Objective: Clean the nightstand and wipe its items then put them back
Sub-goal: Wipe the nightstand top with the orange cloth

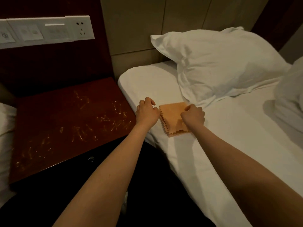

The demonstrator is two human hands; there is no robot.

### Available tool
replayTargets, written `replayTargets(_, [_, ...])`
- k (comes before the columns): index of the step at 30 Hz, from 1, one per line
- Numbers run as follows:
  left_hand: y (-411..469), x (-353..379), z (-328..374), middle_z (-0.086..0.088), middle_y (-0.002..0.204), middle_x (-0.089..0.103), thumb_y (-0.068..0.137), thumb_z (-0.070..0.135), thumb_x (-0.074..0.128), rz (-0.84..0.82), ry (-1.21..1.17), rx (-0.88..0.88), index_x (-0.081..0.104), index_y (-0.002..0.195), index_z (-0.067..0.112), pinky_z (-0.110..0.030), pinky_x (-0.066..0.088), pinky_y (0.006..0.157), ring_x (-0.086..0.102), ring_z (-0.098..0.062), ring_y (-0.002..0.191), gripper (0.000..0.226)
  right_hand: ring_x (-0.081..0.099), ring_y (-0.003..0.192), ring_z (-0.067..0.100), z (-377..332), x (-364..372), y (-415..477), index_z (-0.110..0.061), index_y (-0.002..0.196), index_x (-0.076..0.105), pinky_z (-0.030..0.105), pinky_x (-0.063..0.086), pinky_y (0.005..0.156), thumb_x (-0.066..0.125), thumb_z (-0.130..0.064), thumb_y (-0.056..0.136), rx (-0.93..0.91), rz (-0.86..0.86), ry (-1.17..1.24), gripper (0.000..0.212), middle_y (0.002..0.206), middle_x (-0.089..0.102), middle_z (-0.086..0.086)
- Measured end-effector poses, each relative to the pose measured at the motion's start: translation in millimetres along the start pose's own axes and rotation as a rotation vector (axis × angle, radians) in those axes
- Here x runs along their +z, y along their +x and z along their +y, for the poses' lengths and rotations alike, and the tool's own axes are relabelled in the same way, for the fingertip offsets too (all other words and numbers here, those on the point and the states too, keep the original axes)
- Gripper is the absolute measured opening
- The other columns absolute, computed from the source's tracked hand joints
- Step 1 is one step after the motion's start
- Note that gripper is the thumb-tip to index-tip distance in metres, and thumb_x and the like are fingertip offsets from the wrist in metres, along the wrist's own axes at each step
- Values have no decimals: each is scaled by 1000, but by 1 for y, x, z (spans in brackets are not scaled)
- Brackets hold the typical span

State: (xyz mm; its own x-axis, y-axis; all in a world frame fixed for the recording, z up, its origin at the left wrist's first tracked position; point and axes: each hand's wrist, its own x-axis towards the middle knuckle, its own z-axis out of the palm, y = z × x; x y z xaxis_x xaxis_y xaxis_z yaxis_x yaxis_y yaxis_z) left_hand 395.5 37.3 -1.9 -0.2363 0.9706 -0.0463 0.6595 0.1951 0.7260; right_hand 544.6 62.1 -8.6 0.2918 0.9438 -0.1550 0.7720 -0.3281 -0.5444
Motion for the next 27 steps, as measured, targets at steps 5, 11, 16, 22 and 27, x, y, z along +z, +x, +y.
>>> replayTargets(5, [12, 9, -3, -12, 125, 43, 92, 13, 43, -49, 17, -41, 46, 114, 11, -41, 41, 94, 47, -32, 113, 23, 38, 121, 35, 0, 7, 7, -10, 126, 40, 41, 33, 99, 52, -13, 83, 4, -40, -44, 45, 130, 40, 16])
replayTargets(11, [19, 34, 9, -15, 124, 48, 91, 19, 45, -207, -33, -109, 41, 118, 8, -40, 44, 92, 51, -33, 111, 30, 44, 118, 35, 8, 9, 13, -10, 133, 30, 40, 40, 92, 57, -15, 82, 74, -39, 96, 58, 131, 40, 17])
replayTargets(16, [20, 44, 12, -16, 131, 41, 85, 19, 56, -217, -135, -207, 32, 128, 9, -41, 44, 97, 49, -34, 116, 50, 55, 105, 27, 2, 7, 19, -6, 124, 48, 29, 41, 74, 57, -11, 82, 55, -118, 303, 44, 117, 58, 12])
replayTargets(22, [35, 23, -5, -13, 139, 34, 81, 36, 65, -78, -217, -225, 24, 137, 17, -41, 38, 104, 40, -33, 126, 72, 52, 88, 15, -36, 12, 16, -17, 114, 59, 27, 40, 73, 55, -7, 78, -134, -96, 487, 38, 96, 55, -5])
replayTargets(27, [52, -12, -18, -5, 135, 47, 81, 35, 60, 23, -233, -205, 44, 130, 22, -44, 37, 104, 43, -28, 125, 53, 54, 71, 10, -73, 18, 15, -13, 105, 66, 20, 44, 61, 53, 0, 77, -233, -241, 622, 33, 83, 59, -4])
